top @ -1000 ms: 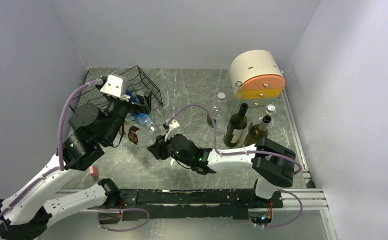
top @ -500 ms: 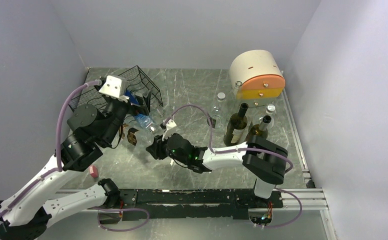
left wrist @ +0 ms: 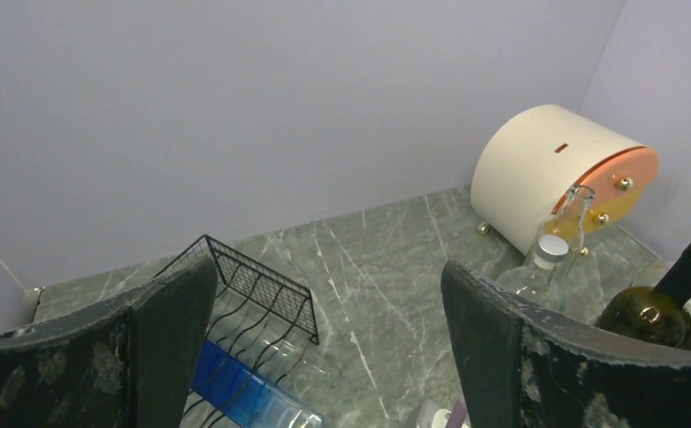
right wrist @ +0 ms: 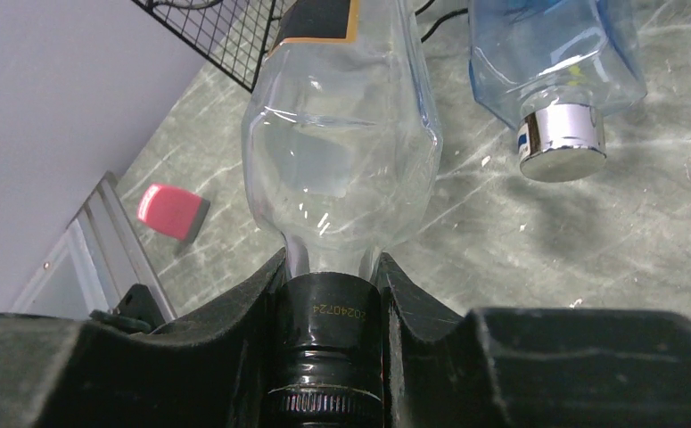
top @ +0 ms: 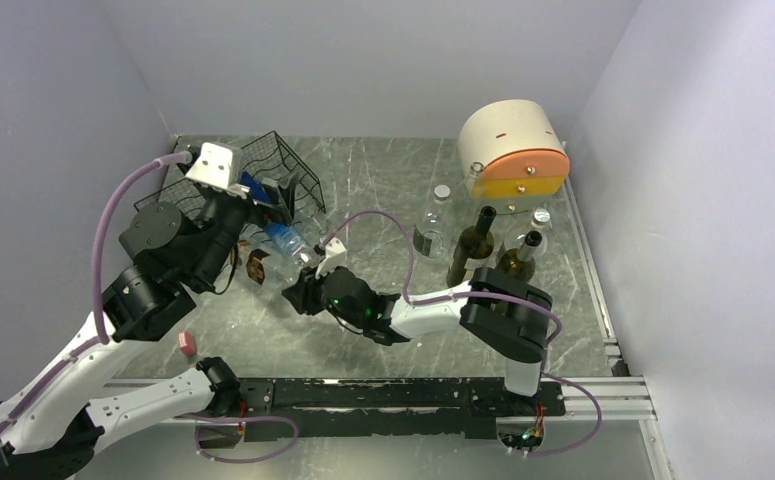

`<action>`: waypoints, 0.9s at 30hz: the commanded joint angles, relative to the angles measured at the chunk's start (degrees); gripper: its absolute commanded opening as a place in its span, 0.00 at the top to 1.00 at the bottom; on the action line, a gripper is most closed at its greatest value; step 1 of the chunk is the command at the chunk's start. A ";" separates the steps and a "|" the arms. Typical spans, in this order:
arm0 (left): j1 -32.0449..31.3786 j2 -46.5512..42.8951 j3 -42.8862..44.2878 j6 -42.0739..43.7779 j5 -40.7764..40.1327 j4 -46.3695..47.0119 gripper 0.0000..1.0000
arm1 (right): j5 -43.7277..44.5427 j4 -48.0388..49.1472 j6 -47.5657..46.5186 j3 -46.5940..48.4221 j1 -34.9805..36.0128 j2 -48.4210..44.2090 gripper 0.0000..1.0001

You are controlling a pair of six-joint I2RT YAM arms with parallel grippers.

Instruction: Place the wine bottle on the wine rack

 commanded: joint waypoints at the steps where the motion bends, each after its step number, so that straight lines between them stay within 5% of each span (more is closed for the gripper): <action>1: -0.23 -0.28 3.18 0.34 -0.70 -2.68 0.00 | 3.82 16.68 1.31 4.69 -0.28 -0.34 1.00; 27: -0.25 5.89 16.21 -7.32 3.28 -17.83 0.00 | 8.90 35.18 0.39 17.62 -0.27 18.54 1.00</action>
